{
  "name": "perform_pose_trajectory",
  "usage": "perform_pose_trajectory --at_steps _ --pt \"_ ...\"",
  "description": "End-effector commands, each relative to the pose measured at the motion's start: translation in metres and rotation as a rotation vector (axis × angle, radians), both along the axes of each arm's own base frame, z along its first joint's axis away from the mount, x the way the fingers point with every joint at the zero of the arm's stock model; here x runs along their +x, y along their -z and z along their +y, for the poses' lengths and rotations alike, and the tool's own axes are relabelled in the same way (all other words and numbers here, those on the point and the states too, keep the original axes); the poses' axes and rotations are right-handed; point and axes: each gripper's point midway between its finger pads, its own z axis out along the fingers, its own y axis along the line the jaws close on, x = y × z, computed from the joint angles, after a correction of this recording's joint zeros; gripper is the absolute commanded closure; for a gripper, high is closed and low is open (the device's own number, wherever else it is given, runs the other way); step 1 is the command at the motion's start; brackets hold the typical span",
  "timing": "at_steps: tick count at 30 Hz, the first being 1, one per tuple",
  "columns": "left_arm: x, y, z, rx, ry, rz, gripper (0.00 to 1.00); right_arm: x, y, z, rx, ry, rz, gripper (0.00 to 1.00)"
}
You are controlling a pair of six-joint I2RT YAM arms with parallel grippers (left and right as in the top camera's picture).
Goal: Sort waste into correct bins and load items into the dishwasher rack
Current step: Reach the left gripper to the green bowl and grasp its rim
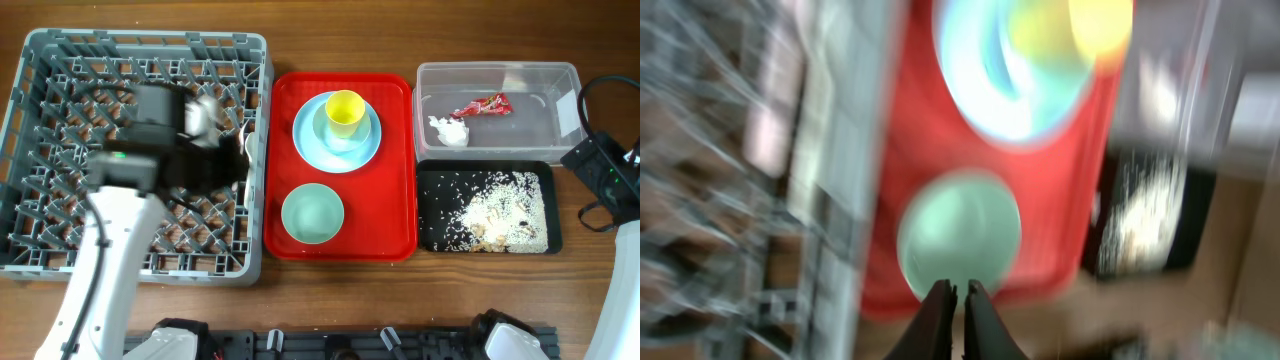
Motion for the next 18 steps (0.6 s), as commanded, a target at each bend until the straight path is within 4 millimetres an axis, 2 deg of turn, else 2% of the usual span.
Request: perform_pose_trajectory --at_steps 1,2,4,5,7,10,12,14,16,18 --pt "-0.045 0.044 -0.035 0.077 0.168 0.111 0.90 0.002 -0.006 -0.003 -0.006 0.011 -0.015 0.00" --pt "-0.055 0.057 -0.038 0.124 0.183 0.134 0.85 0.002 -0.005 -0.003 -0.006 0.011 -0.015 0.00" --pt "-0.079 0.076 -0.050 0.190 0.260 0.161 0.68 0.002 -0.006 -0.003 -0.006 0.011 -0.016 0.00" --pt "-0.090 0.082 -0.058 0.208 0.314 0.161 0.64 0.002 -0.006 -0.003 -0.006 0.011 -0.015 0.00" --pt "-0.101 0.087 -0.072 0.235 0.375 0.130 0.63 0.002 -0.005 -0.003 -0.006 0.011 -0.016 0.00" --pt "-0.101 0.086 -0.097 0.254 0.415 0.030 0.64 0.002 -0.006 -0.003 -0.006 0.011 -0.015 0.00" --pt "-0.097 0.084 -0.117 0.291 0.462 -0.090 0.60 0.002 -0.006 -0.003 -0.006 0.011 -0.016 0.00" --pt "-0.094 0.086 -0.125 0.345 0.482 -0.165 0.56 0.002 -0.005 -0.003 -0.006 0.011 -0.016 0.00" --pt "-0.091 0.090 -0.132 0.383 0.494 -0.213 0.58 0.002 -0.005 -0.003 -0.006 0.011 -0.015 0.00" --pt "-0.089 0.096 -0.141 0.396 0.511 -0.238 0.64 0.002 -0.005 -0.003 -0.005 0.011 -0.014 0.00"
